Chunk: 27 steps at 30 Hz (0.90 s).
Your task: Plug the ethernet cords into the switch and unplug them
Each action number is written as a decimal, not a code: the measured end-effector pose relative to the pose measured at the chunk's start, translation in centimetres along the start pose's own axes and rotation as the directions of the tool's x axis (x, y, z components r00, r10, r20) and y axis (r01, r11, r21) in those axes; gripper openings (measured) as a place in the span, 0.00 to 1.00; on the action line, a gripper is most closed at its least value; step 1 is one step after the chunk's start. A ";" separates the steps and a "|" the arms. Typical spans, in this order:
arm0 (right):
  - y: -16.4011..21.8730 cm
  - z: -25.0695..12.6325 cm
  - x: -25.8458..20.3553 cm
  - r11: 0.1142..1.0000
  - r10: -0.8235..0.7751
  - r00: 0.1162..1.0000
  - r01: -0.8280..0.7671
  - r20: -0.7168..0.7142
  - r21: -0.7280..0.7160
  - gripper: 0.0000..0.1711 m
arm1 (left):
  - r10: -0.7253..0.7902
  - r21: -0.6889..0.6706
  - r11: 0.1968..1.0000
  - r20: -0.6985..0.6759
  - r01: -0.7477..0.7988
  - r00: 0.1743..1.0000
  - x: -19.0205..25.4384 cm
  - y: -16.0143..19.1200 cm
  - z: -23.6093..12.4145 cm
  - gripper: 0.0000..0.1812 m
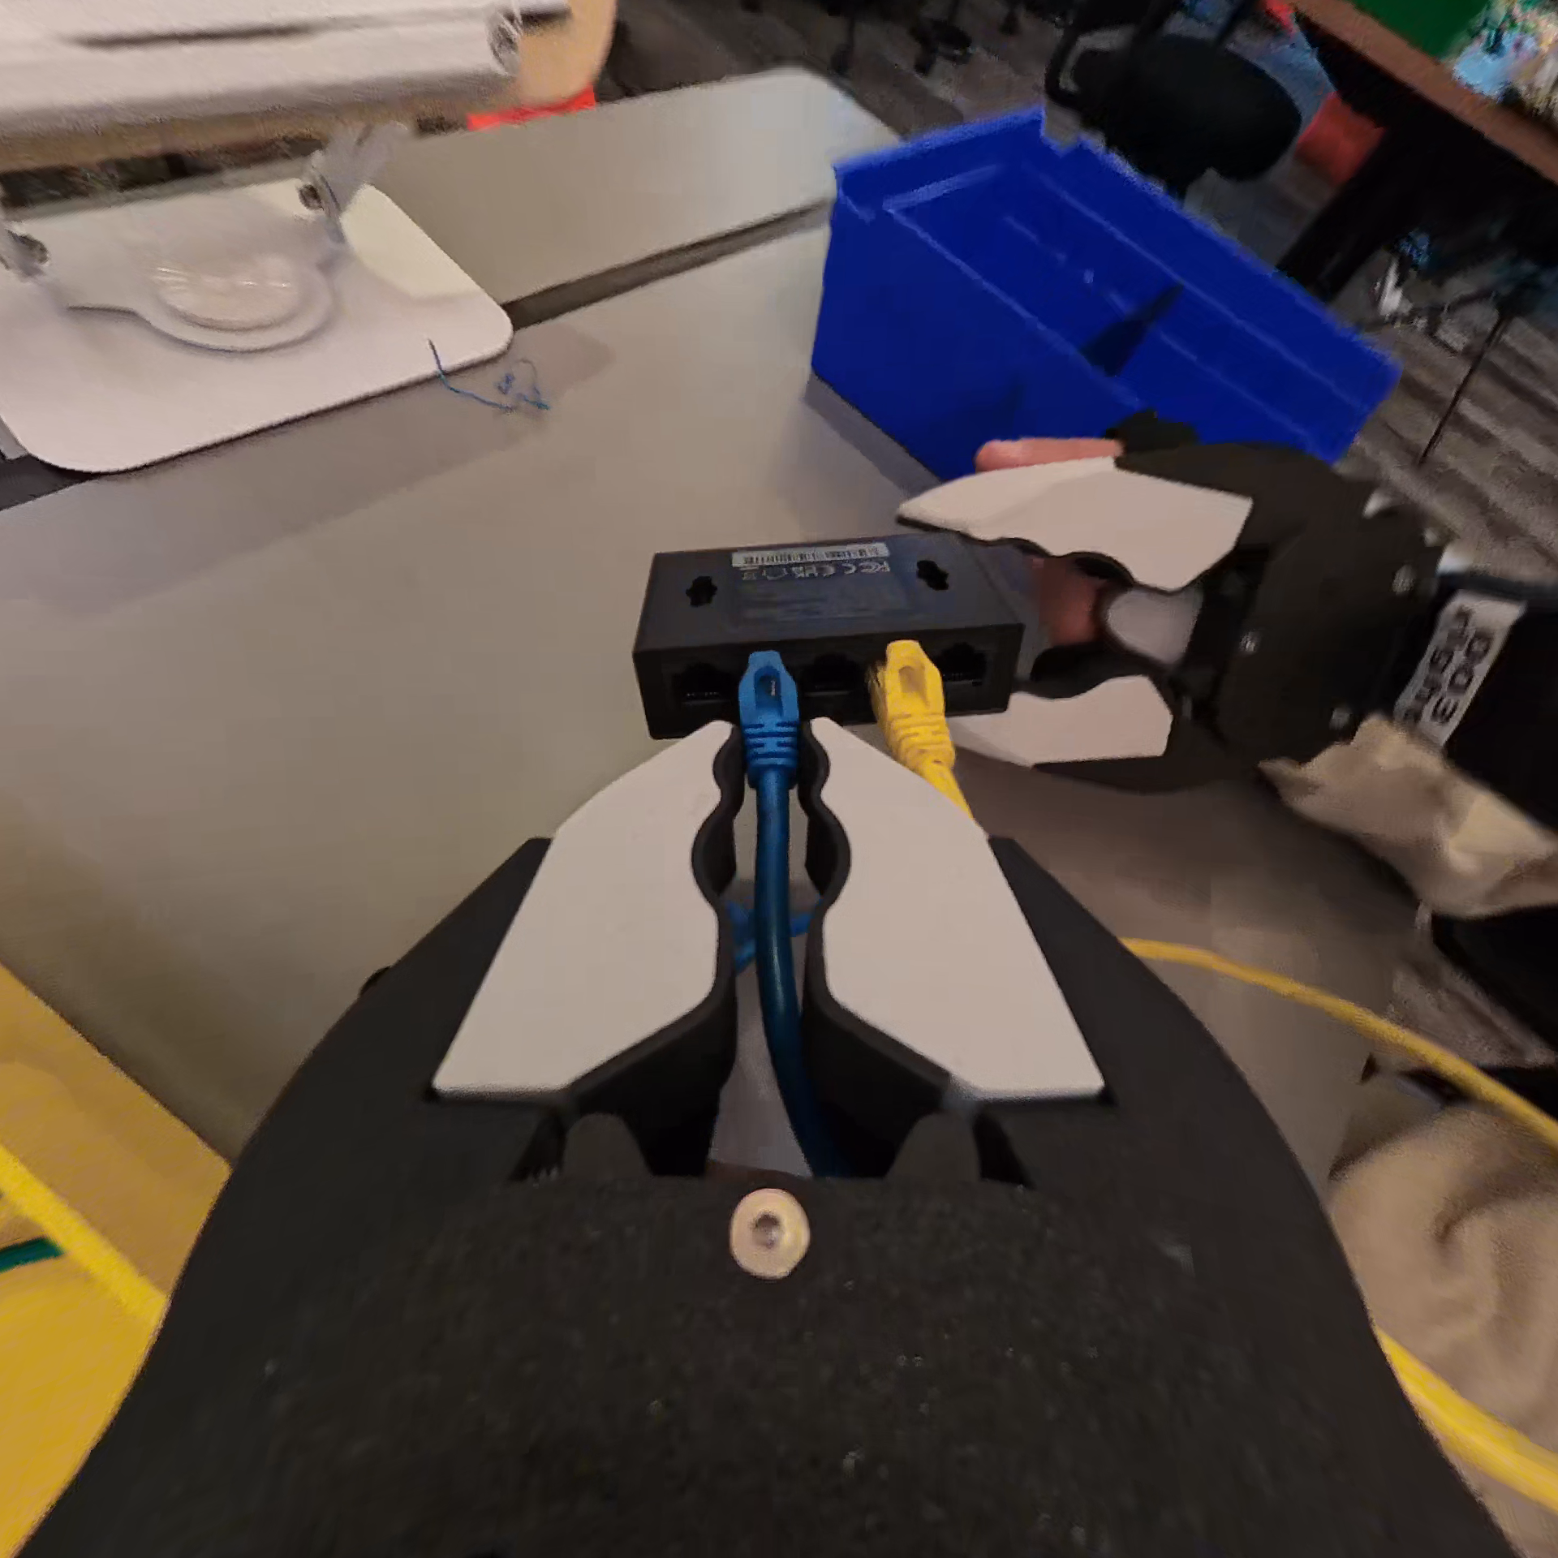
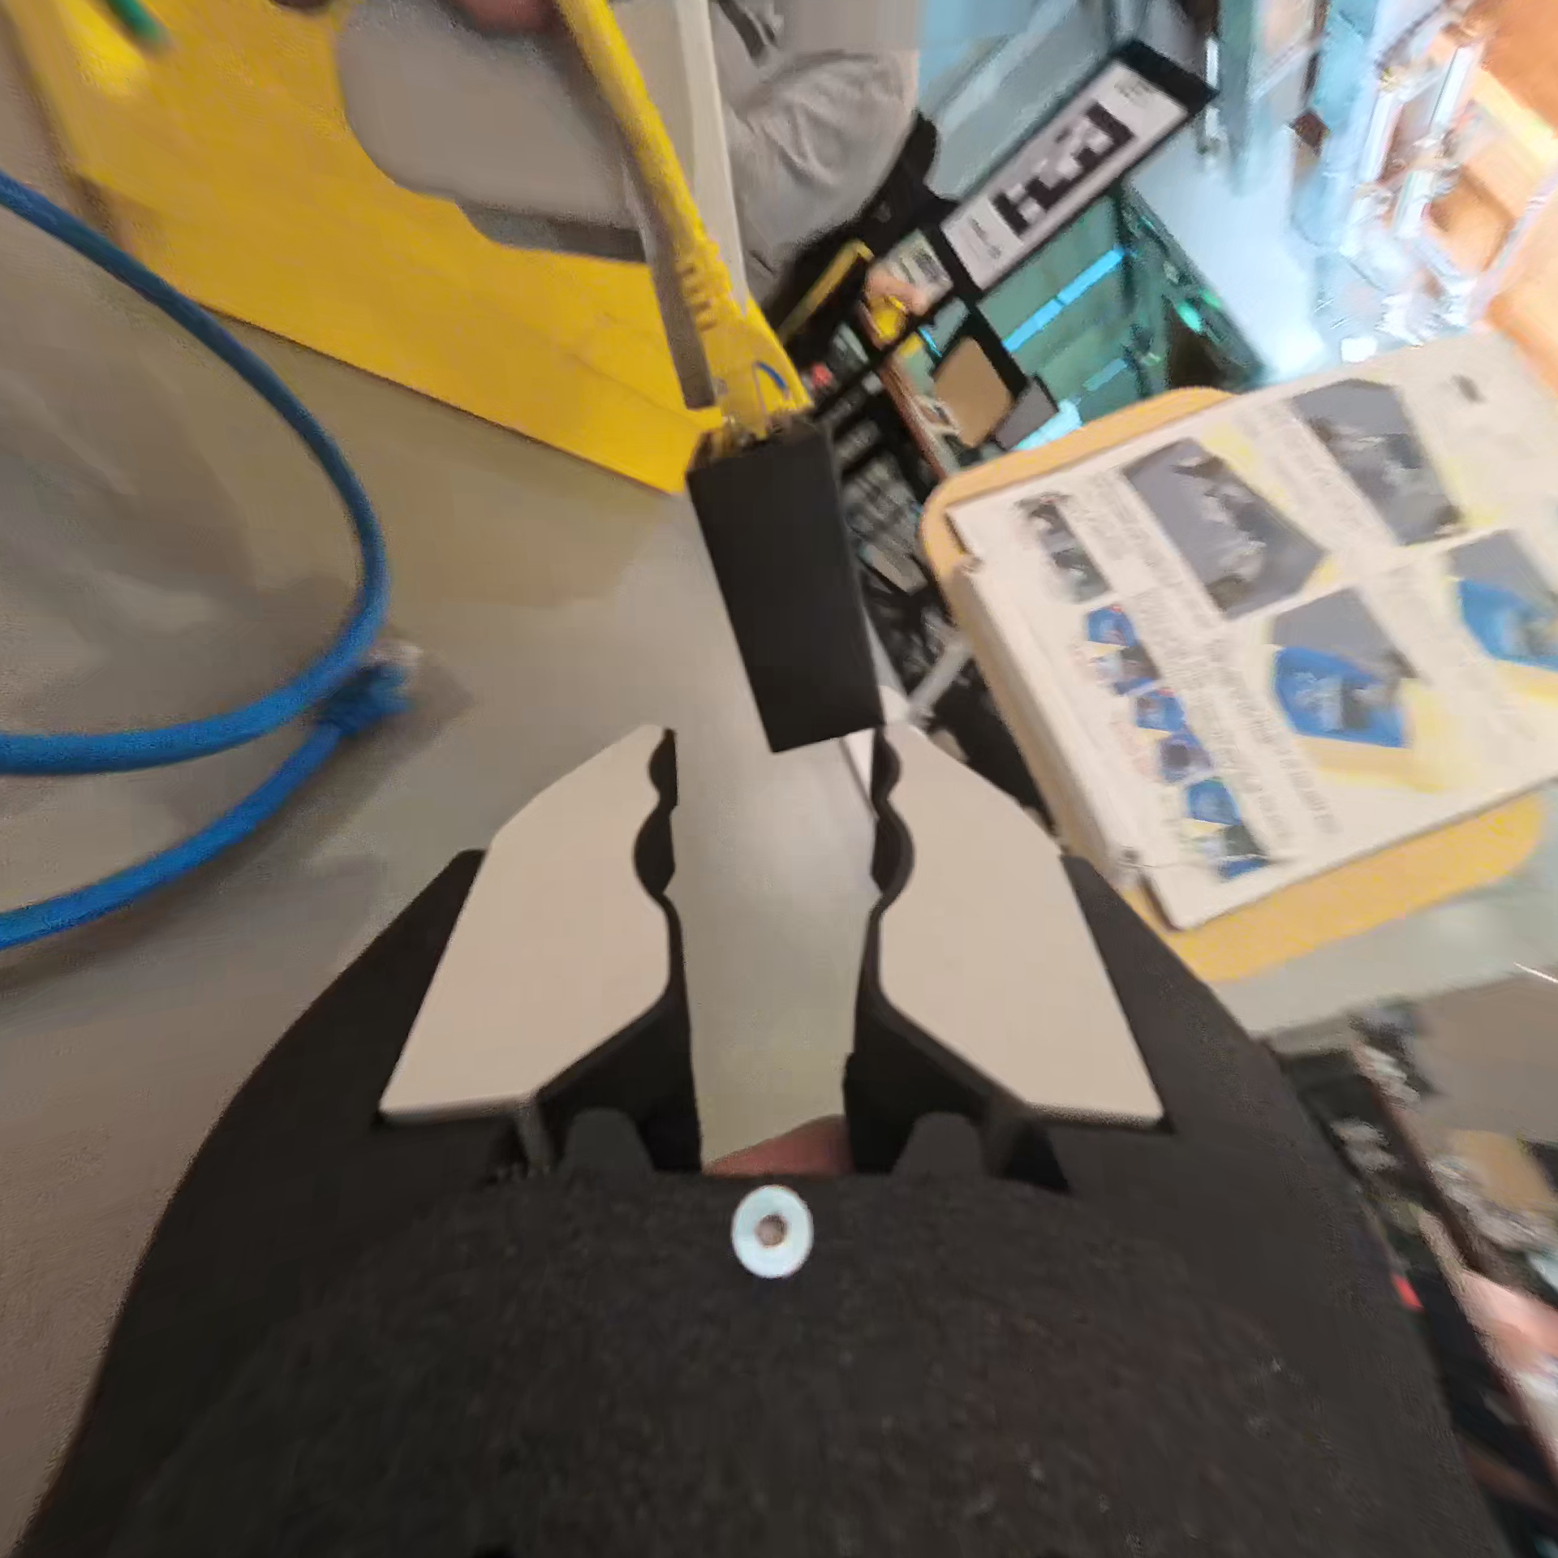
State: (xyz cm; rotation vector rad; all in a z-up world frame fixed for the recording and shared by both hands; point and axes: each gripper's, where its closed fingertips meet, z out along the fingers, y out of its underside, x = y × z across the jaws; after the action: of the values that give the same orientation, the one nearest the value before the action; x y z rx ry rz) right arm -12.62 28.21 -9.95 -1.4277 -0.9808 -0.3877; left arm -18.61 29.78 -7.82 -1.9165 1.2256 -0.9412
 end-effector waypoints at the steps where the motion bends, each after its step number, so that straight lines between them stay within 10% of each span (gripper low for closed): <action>1: 0.1 0.6 1.3 0.999 -0.027 0.999 0.026 -0.036 -0.038 0.29 | -0.025 0.014 1.000 0.001 0.025 1.000 -0.3 -1.1 0.1 0.06; 17: -4.2 3.3 10.8 0.915 -0.402 0.912 0.400 -0.082 -0.045 0.17 | 0.085 0.163 0.983 0.001 -0.085 0.996 1.0 -10.1 0.7 0.06; 27: -6.3 2.9 29.1 0.886 -0.462 0.828 0.443 -0.318 -0.134 0.17 | 0.067 0.321 0.946 -0.040 -0.051 0.997 1.4 -7.3 -10.3 0.19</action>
State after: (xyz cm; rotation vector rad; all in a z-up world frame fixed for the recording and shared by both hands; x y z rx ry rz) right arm -1.57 39.23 15.55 -1.1096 -1.0191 -0.9912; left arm -23.56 29.40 3.89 -1.6010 1.0763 -1.0898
